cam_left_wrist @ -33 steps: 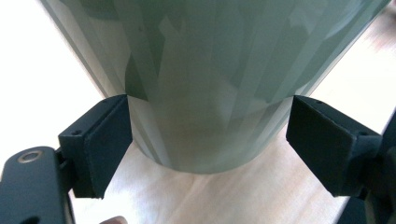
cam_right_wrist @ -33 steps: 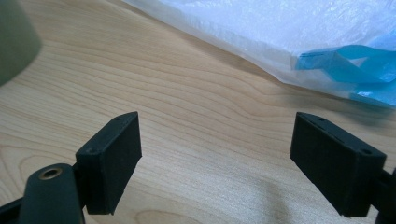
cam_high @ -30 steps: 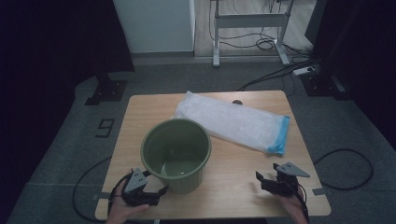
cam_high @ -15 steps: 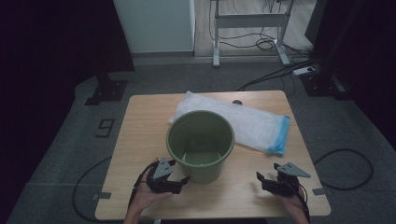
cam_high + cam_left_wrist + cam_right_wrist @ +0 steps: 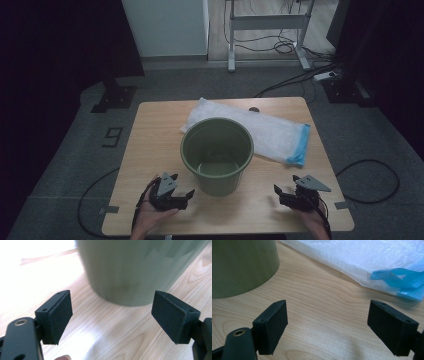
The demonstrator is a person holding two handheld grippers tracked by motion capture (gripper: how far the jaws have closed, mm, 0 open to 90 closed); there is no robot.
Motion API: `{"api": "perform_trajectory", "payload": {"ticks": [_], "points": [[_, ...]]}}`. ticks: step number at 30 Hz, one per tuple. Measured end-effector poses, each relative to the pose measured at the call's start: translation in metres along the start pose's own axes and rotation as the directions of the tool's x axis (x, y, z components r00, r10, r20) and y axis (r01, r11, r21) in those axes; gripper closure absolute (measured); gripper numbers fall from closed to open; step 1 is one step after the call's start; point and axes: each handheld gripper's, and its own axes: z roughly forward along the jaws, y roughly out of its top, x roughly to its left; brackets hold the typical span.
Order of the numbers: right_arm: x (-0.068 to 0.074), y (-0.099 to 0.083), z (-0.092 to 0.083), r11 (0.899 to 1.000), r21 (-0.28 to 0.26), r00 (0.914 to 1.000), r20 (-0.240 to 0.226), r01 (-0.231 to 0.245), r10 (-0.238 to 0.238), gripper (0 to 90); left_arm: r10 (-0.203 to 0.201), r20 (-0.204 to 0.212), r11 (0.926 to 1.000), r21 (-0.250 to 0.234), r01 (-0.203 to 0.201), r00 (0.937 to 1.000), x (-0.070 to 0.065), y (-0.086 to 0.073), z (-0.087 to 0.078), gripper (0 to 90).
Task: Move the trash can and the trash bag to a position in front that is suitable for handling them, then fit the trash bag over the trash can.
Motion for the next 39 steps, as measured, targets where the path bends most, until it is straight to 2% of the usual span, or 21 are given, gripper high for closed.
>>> {"api": "perform_trajectory", "payload": {"ticks": [2,8,12,15,18,19,23,24,25,27,28,29,30,35,37,39], "points": [[0.002,0.000,0.003,1.000,0.008,1.0000,0.001,0.009,-0.009,16.1,-0.032,-0.020,0.9995,-0.004,0.032,0.9993,0.009,-0.005,-0.006,16.8],[0.006,0.002,0.004,0.999,0.007,0.9993,0.015,0.035,-0.035,16.0,-0.056,-0.055,0.9984,-0.003,0.056,0.9969,0.021,-0.011,-0.015,16.3],[0.011,0.008,0.013,0.997,0.006,0.9956,0.057,0.074,-0.074,16.0,-0.080,-0.065,0.9967,0.006,0.080,0.9947,0.028,-0.015,-0.013,15.9],[0.012,0.013,0.017,0.997,-0.001,0.9954,0.054,0.080,-0.080,16.1,-0.086,-0.070,0.9962,0.006,0.087,0.9939,0.031,-0.015,-0.013,16.0],[0.014,0.021,0.024,0.996,-0.005,0.9939,0.061,0.092,-0.091,16.6,-0.076,-0.092,0.9962,0.035,0.080,0.9928,0.033,-0.019,-0.010,15.8],[0.014,0.022,0.027,0.995,-0.002,0.9932,0.068,0.095,-0.095,17.3,-0.085,-0.091,0.9952,0.040,0.089,0.9922,0.035,-0.021,-0.009,15.8],[0.011,0.028,0.054,0.995,0.050,0.9925,0.080,0.089,-0.093,17.9,-0.148,-0.067,0.9885,0.020,0.150,0.9867,0.042,-0.028,-0.012,15.5],[0.009,0.032,0.069,0.994,0.078,0.9915,0.099,0.077,-0.085,18.5,-0.158,-0.065,0.9870,0.015,0.160,0.9852,0.043,-0.029,-0.013,15.5],[0.009,0.032,0.069,0.994,0.078,0.9915,0.099,0.077,-0.085,18.5,-0.168,-0.067,0.9855,0.014,0.169,0.9835,0.044,-0.031,-0.013,15.5],[0.008,0.039,0.086,0.989,0.124,0.9880,0.122,0.079,-0.095,18.7,-0.173,-0.073,0.9842,0.025,0.175,0.9822,0.045,-0.035,-0.013,15.4],[0.008,0.039,0.086,0.989,0.124,0.9880,0.122,0.079,-0.095,18.7,-0.172,-0.080,0.9840,0.031,0.175,0.9818,0.046,-0.037,-0.013,15.4],[0.008,0.041,0.089,0.989,0.128,0.9849,0.144,0.078,-0.096,19.1,-0.176,-0.083,0.9832,0.032,0.179,0.9809,0.046,-0.039,-0.013,15.4],[0.007,0.047,0.093,0.992,0.109,0.9836,0.158,0.070,-0.087,21.7,-0.182,-0.082,0.9822,0.032,0.185,0.9799,0.047,-0.040,-0.013,15.4],[0.000,0.059,0.099,0.995,0.082,0.9840,0.166,0.052,-0.065,22.4,-0.185,-0.082,0.9810,0.042,0.189,0.9792,0.046,-0.043,-0.011,15.7],[-0.007,0.065,0.107,0.997,0.079,0.9879,0.152,0.017,-0.029,23.0,-0.183,-0.082,0.9810,0.049,0.188,0.9797,0.045,-0.043,-0.010,15.6],[-0.009,0.065,0.110,0.996,0.087,0.9888,0.148,0.005,-0.018,24.5,-0.192,-0.071,0.9797,0.045,0.195,0.9788,0.045,-0.044,-0.010,15.5]]}}
